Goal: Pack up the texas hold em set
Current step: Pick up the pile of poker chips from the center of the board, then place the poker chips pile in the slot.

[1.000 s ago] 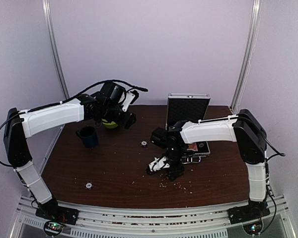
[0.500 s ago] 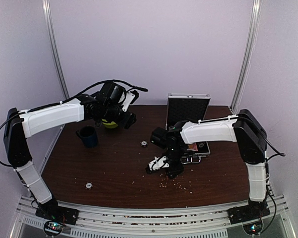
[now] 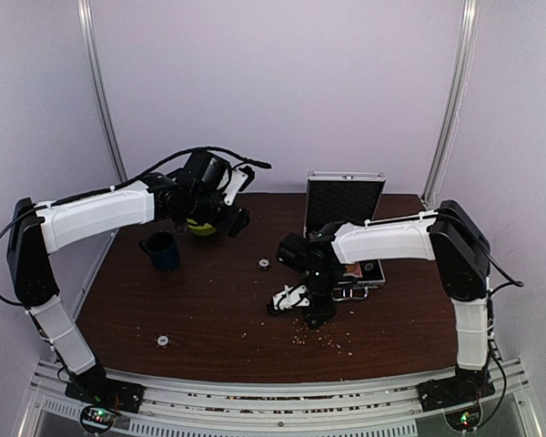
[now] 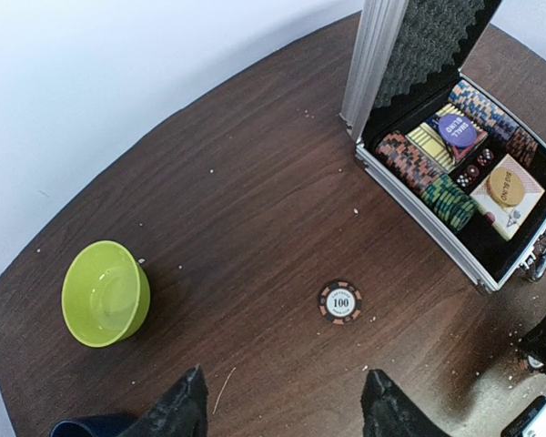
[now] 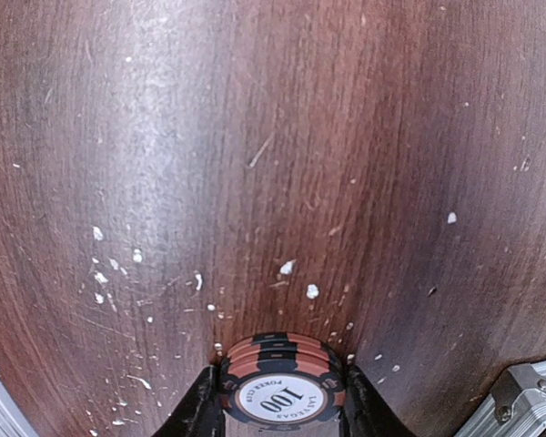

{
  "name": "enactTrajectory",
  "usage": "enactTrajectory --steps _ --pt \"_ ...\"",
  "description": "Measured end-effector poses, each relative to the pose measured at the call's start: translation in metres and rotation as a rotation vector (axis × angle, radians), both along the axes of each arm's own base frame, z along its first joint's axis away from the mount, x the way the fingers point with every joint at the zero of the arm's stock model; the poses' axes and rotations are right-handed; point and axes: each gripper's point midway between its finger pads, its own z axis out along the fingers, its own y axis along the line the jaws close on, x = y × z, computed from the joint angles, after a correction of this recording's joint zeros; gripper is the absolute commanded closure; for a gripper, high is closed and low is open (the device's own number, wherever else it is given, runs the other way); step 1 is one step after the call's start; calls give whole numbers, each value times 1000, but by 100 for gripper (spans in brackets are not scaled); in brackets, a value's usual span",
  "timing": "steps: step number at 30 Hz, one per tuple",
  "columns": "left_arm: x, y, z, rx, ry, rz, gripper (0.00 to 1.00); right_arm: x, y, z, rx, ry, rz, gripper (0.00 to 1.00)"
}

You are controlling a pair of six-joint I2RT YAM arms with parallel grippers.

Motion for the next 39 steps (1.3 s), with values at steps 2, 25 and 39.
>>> enactTrajectory --steps 2,25,39 --pt "0 0 0 0 0 0 41 0 -1 0 4 7 -10 79" --pt "1 -1 -7 11 12 -1 41 30 -31 38 79 4 -170 79" --pt "0 -1 -12 18 24 -4 41 118 -162 74 124 -128 -563 79"
